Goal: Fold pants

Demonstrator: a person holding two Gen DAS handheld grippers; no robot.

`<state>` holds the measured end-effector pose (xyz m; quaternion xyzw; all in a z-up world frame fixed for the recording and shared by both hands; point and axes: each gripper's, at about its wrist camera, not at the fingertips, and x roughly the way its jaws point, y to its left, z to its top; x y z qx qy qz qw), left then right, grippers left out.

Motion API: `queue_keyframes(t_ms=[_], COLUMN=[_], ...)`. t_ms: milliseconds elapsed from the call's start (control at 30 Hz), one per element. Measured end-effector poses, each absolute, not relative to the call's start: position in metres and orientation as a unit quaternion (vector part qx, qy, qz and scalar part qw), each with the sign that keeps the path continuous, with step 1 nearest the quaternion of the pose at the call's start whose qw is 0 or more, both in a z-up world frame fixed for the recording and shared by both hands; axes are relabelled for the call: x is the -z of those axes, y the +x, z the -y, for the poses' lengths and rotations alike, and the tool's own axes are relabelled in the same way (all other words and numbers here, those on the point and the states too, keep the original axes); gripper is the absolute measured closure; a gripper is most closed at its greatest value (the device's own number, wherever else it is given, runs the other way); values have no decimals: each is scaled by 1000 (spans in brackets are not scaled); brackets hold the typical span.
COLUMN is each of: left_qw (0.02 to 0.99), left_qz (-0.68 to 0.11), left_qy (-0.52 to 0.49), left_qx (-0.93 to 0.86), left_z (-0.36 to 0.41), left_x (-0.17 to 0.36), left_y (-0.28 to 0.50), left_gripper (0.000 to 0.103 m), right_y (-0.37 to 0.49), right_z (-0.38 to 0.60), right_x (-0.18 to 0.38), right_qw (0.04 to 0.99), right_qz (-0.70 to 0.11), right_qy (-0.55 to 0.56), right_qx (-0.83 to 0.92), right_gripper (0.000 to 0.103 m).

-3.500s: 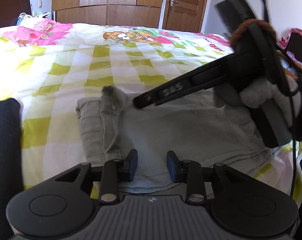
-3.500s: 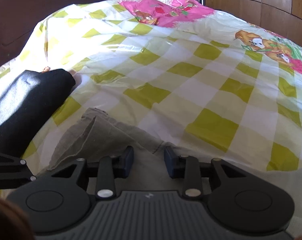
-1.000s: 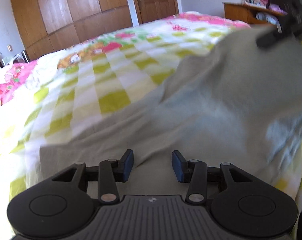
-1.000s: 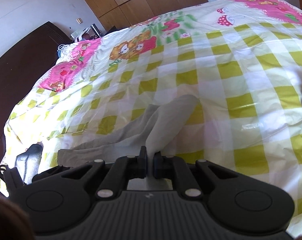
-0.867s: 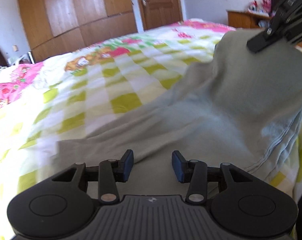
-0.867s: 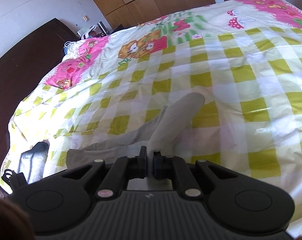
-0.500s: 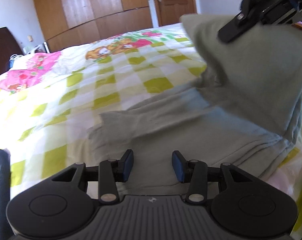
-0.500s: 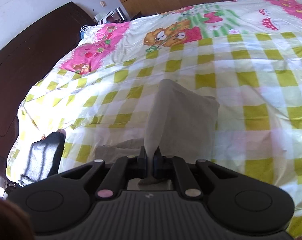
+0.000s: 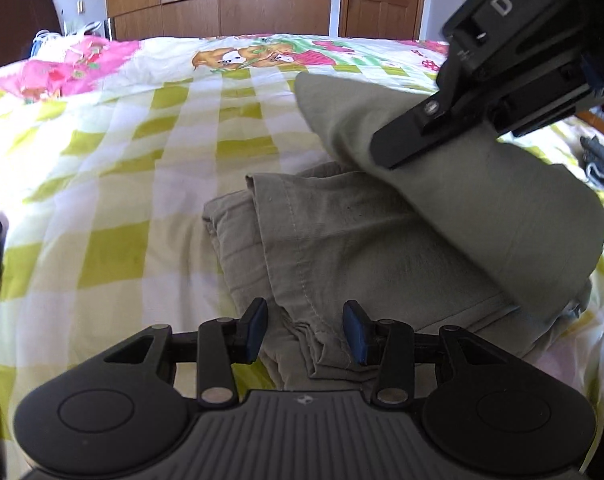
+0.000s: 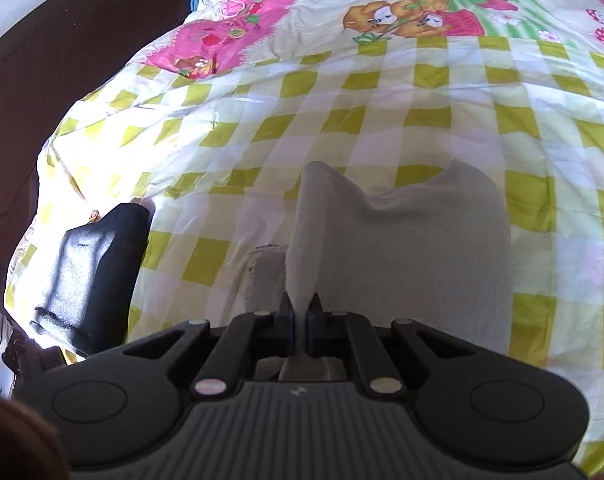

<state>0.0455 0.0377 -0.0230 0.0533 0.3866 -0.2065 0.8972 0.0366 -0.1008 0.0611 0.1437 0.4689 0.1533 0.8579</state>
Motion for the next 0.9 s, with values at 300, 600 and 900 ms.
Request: queue_keyframes(t_ms=[300,600,900], left_qw=[901,911,906], left_qz=[-378,-360,-374], left_qy=[39,11,-7], left_qx=[211,202,197], left_z=[-44,-78,-106], left_x=[21,9,1], left_y=[41,15,-12], left_gripper=[50,49,49], right_y=[54,48,15], right_z=[60,58,91], right_x=[-42,-42,-45], right_qw=[850,817,842], right_qz=[-490,-510,-500], right_qy=[124,167,98], right_qx=[-147,-210,-179], right_gripper=[93,83,83])
